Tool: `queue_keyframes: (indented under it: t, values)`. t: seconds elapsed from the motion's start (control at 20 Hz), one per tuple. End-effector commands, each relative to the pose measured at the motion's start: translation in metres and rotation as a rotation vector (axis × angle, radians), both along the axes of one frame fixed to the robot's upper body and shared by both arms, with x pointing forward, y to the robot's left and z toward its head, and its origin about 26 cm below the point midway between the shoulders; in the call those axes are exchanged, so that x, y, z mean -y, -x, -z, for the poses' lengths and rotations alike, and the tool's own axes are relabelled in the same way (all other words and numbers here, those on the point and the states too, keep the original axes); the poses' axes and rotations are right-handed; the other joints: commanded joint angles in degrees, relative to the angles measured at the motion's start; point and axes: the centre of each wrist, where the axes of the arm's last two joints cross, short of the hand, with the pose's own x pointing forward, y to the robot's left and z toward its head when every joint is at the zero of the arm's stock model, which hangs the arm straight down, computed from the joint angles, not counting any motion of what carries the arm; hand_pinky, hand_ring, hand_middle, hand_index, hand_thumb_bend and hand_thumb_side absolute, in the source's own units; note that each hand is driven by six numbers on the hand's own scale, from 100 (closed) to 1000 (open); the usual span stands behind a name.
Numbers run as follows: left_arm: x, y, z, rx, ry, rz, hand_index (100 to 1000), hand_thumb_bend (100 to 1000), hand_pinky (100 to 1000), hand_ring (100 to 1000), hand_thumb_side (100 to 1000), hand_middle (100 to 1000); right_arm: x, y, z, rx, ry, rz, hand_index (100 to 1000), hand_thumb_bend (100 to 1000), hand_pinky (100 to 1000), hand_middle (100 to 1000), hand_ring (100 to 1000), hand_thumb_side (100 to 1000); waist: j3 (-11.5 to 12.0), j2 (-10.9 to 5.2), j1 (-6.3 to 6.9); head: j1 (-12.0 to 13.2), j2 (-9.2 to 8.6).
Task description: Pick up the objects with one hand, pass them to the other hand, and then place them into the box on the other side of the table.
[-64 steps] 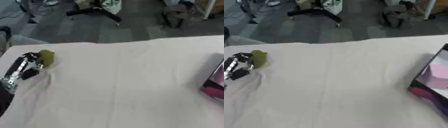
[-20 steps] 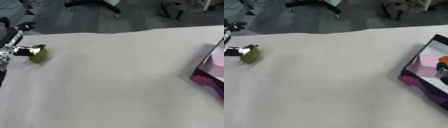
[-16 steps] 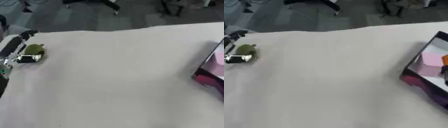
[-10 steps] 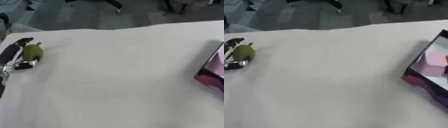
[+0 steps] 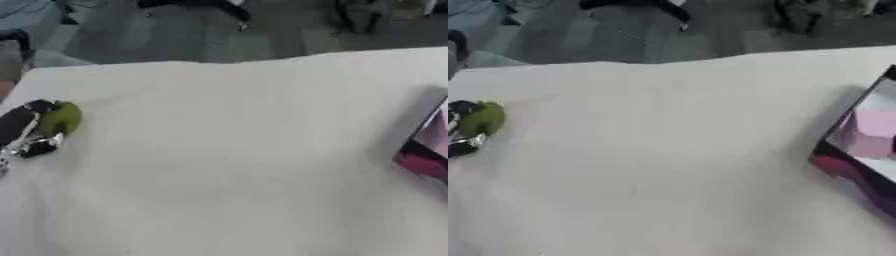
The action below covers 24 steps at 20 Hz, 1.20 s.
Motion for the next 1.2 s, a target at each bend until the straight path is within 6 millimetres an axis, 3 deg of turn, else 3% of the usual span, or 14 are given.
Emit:
queue_keyframes:
  t: [0.05, 0.3, 0.6, 0.75, 1.0, 1.05, 1.1, 1.2]
  values:
    - [-0.007, 0.004, -0.011, 0.13, 0.033, 0.083, 532, 100, 512, 357, 268, 378, 0.004, 0.003, -0.006, 0.015, 0.012, 0.013, 1000, 522, 859, 828, 879, 427, 0.9, -2.04, -0.49, -0.1, 0.36]
    - [0.0, -0.01, -0.026, 0.193, 0.119, 0.218, 509, 100, 497, 335, 301, 358, 0.006, 0.003, -0.003, -0.017, 0.044, 0.027, 1000, 517, 861, 831, 881, 430, 3.3, -4.48, -1.08, -1.3, 1.5]
    - [0.023, -0.041, -0.057, 0.196, 0.177, 0.411, 497, 100, 488, 320, 335, 347, 0.01, 0.003, 0.0, -0.07, 0.093, 0.044, 1000, 513, 863, 835, 883, 430, 5.4, -7.83, -1.73, -5.9, 3.84]
    - [0.043, -0.057, -0.069, 0.162, 0.213, 0.53, 492, 100, 484, 313, 345, 342, 0.009, 0.003, 0.002, -0.108, 0.116, 0.035, 1000, 515, 864, 838, 884, 429, 6.4, -9.48, -2.05, -8.4, 5.84]
    - [0.092, -0.086, -0.07, 0.019, 0.327, 0.776, 482, 100, 481, 302, 343, 334, -0.003, 0.006, 0.003, -0.211, 0.178, -0.053, 1000, 526, 867, 847, 887, 410, 9.5, -12.48, -2.71, -13.0, 10.99]
    - [0.104, -0.091, -0.069, -0.023, 0.358, 0.836, 480, 100, 481, 301, 179, 332, -0.007, 0.007, 0.001, -0.24, 0.195, -0.086, 1000, 733, 868, 849, 888, 525, 10.3, -12.87, -2.76, -13.7, 11.76]
    - [0.116, -0.096, -0.07, -0.063, 0.392, 0.895, 478, 100, 479, 299, 343, 330, -0.011, 0.007, -0.001, -0.265, 0.212, -0.119, 1000, 534, 868, 851, 888, 395, 11.1, -13.16, -2.75, -14.6, 12.14]
    - [0.142, -0.105, -0.072, -0.147, 0.479, 1.02, 474, 100, 478, 296, 342, 328, -0.022, 0.009, -0.006, -0.309, 0.244, -0.186, 1000, 536, 868, 852, 888, 384, 12.6, -13.5, -2.7, -16.2, 12.41]
